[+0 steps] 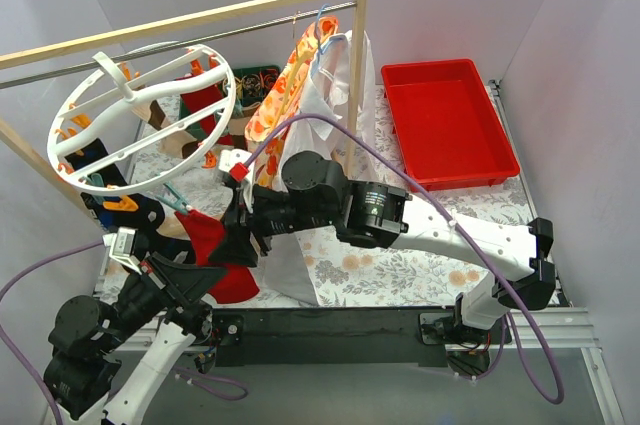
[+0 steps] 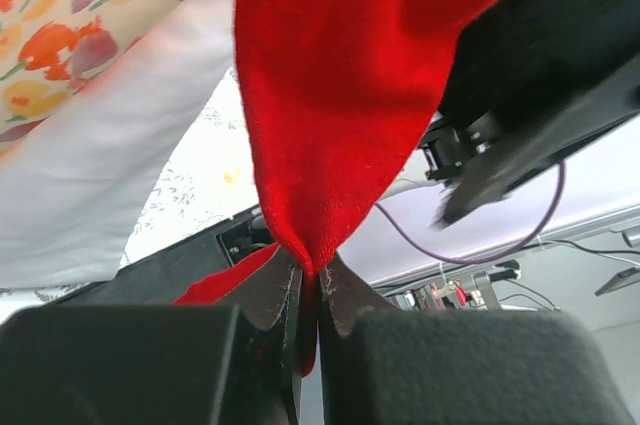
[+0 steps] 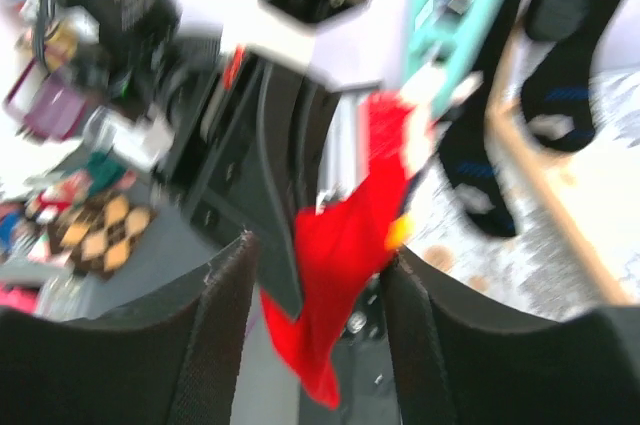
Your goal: Remove the socks clipped to the hanger
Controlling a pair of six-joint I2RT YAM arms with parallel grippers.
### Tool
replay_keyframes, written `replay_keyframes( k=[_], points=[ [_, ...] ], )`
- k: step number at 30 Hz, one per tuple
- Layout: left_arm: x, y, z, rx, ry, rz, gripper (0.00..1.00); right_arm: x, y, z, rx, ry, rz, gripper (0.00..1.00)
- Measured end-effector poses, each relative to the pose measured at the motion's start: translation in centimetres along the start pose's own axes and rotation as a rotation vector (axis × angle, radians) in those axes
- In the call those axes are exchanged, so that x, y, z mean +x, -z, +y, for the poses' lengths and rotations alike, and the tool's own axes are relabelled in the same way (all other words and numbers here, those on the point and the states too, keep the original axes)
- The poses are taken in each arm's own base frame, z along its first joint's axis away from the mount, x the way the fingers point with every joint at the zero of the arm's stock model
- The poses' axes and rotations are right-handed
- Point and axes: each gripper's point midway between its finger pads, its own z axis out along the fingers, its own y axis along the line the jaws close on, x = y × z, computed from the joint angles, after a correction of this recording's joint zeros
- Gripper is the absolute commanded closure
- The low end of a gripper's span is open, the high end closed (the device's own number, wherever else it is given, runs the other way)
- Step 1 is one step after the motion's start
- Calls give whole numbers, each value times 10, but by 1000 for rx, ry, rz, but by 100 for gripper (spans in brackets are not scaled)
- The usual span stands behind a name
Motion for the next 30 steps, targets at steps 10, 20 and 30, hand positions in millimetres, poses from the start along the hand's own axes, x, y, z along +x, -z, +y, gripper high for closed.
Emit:
replay_keyframes(
  k=[10,20,30],
  points=[
    [1,0,6,-27,0,-2,100,-62,-6,-33,199,129,-98,23],
    [1,-4,11,-36,3,2,100,-62,-30,-55,254,183,-85,23],
    [5,-10,20,-54,16,15,100,-67,-40,-64,278,193,-118,32]
  ],
)
